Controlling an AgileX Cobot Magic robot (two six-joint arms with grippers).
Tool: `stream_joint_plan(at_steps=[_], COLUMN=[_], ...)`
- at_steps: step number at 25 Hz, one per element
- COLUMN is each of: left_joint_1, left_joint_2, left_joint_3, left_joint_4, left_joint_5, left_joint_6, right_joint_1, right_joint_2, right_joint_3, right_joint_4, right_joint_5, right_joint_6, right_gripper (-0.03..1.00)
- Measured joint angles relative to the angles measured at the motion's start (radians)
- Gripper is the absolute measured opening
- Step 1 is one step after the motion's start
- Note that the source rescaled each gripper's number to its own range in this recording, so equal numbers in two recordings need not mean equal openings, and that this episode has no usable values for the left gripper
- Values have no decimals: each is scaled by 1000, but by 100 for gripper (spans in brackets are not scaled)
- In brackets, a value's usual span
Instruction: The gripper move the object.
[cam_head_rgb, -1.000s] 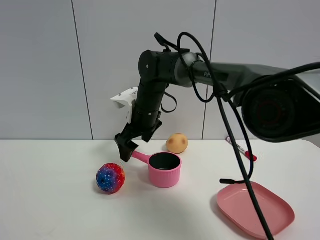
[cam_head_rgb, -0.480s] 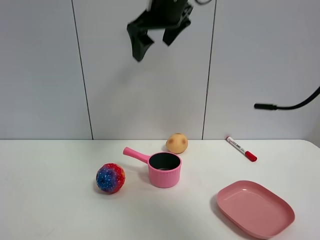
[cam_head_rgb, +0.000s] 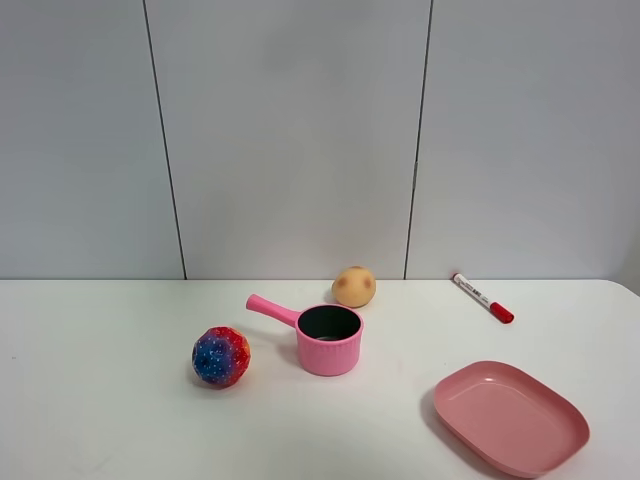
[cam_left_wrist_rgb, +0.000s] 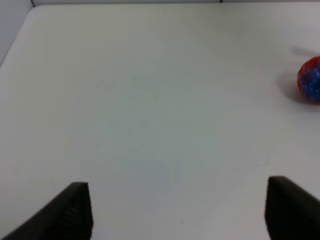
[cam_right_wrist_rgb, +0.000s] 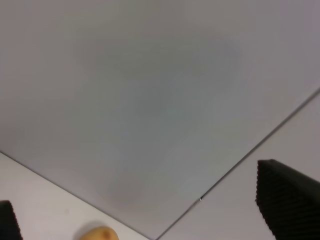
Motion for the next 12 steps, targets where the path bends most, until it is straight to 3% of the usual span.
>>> stream_joint_plan(at_steps=[5,12], left_joint_1=[0,0], left_joint_2=[0,0], left_joint_3=[0,0], left_joint_4=[0,0], left_joint_5=[0,0], left_joint_6=[0,-1], right_joint_1=[0,-15], right_joint_2=[-101,-268], right_joint_3=[255,792], right_joint_4=[-4,-2], right_joint_5=[0,-12], right_joint_6=[64,196], right_gripper=[90,89])
